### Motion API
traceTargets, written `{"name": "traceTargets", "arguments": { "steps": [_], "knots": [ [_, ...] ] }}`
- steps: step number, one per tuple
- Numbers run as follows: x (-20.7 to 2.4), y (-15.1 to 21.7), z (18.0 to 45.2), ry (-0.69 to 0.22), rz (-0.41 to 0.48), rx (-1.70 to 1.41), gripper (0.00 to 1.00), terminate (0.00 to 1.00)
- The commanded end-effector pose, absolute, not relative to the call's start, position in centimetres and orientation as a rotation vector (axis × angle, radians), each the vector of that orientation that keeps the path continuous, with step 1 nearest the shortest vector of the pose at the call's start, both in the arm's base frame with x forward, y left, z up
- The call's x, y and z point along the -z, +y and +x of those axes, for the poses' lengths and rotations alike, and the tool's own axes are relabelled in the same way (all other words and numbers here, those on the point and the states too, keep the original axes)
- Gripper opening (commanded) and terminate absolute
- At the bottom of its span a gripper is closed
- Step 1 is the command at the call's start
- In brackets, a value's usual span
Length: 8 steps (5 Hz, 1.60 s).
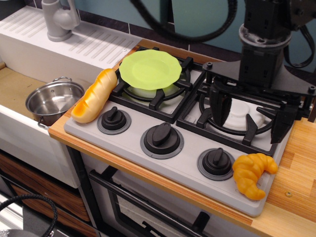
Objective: Put crossaint on plate and bread in pot or pan in sink
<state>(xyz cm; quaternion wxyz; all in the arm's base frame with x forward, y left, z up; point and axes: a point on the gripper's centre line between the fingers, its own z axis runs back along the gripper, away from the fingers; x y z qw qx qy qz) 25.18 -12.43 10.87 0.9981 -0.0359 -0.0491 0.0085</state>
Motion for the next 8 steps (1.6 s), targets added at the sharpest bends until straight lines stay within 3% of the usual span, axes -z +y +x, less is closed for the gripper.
{"name": "traceTargets", "arguments": {
  "steps": [1, 4, 8],
  "knots": [
    [-10.9, -12.4, 25.2, -0.098, -0.072, -0.017, 1.0, 0.0],
    [-6.3, -13.5, 27.6, -0.192, -0.132, 0.008, 1.0, 0.0],
    [-4.7, -13.6, 26.4, -0.227, -0.127, 0.004, 1.0, 0.0]
  ]
}}
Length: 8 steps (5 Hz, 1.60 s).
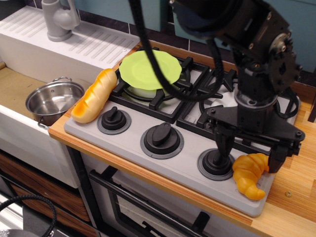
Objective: Put crossaint on plate and bread in pot or pan in sink
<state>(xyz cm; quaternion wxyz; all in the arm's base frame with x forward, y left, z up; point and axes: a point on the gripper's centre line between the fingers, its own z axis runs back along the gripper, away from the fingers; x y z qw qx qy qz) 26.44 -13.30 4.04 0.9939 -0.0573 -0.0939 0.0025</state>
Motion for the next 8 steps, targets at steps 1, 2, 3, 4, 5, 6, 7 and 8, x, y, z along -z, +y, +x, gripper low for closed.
{"name": "traceTargets", "arguments": {
  "steps": [1, 2, 3, 4, 5, 6, 7, 8],
  "knots": [
    [-3.8, -14.0, 25.8, -0.249, -0.131, -0.002, 1.0, 0.0],
    [-3.3, -14.5, 25.5, -0.264, -0.142, -0.003, 1.0, 0.0],
    [-2.9, -14.9, 25.7, -0.283, -0.152, 0.006, 1.0, 0.0],
    [-2.8, -15.0, 26.0, -0.285, -0.159, 0.011, 1.0, 0.0],
    [-3.3, -15.0, 26.1, -0.265, -0.157, 0.014, 0.0, 0.0],
    [-4.3, -14.7, 26.3, -0.248, -0.167, 0.018, 0.0, 0.0],
    [-5.0, -14.4, 26.6, -0.234, -0.175, 0.021, 0.0, 0.0],
    [-5.4, -14.4, 26.7, -0.231, -0.168, 0.021, 0.0, 0.0]
  ]
}}
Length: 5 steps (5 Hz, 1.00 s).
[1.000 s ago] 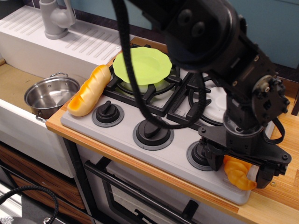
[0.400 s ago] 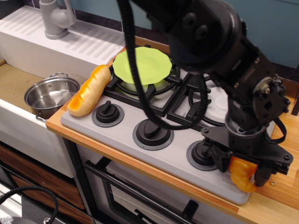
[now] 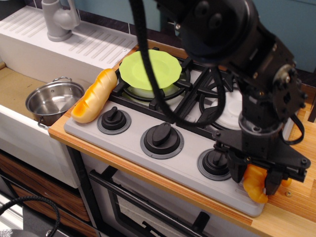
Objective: Put crossaint on plate and bread in pot or pan in sink
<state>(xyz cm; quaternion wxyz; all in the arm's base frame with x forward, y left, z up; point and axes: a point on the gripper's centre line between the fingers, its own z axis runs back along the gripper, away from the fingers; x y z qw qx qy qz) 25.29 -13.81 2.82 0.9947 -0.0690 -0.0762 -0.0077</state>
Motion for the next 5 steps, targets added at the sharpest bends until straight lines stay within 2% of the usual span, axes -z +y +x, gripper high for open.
{"name": "traceTargets", "arguments": {
  "steps": [1, 2, 3, 5],
  "knots": [
    [-7.2, -13.9, 25.8, -0.201, -0.144, 0.023, 0.0, 0.0],
    [-10.3, -12.6, 25.0, -0.168, -0.104, 0.035, 0.0, 0.0],
    [-12.4, -10.7, 25.5, -0.151, -0.066, 0.069, 0.0, 0.0],
    [-13.0, -6.6, 28.6, -0.174, -0.059, 0.179, 0.0, 0.0]
  ]
}}
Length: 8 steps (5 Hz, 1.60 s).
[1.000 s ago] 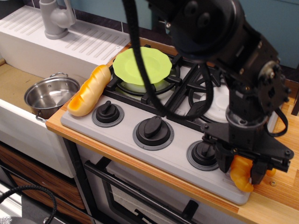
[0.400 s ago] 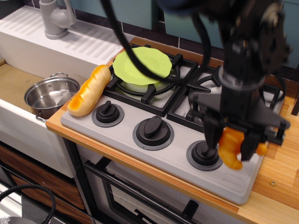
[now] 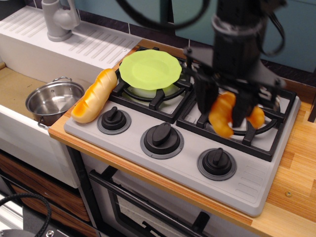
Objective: Put crossaint on plate and bread in pot or pan in sink
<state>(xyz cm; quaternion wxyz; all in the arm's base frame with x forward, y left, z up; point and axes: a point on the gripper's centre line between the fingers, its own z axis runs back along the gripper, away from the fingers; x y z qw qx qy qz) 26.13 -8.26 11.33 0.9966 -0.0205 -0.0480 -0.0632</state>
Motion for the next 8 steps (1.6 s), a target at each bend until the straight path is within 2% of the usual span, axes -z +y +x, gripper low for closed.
{"name": "traceTargets", "arguments": {
  "steps": [1, 5, 7, 8],
  "knots": [
    [-12.7, -4.8, 30.1, -0.186, -0.068, 0.229, 0.0, 0.0],
    [-11.3, 1.4, 35.0, -0.218, -0.102, 0.359, 0.0, 0.0],
    [-11.0, 4.2, 36.0, -0.215, -0.092, 0.368, 0.0, 0.0],
    [-9.9, 5.2, 36.0, -0.229, -0.104, 0.365, 0.0, 0.0]
  ]
}}
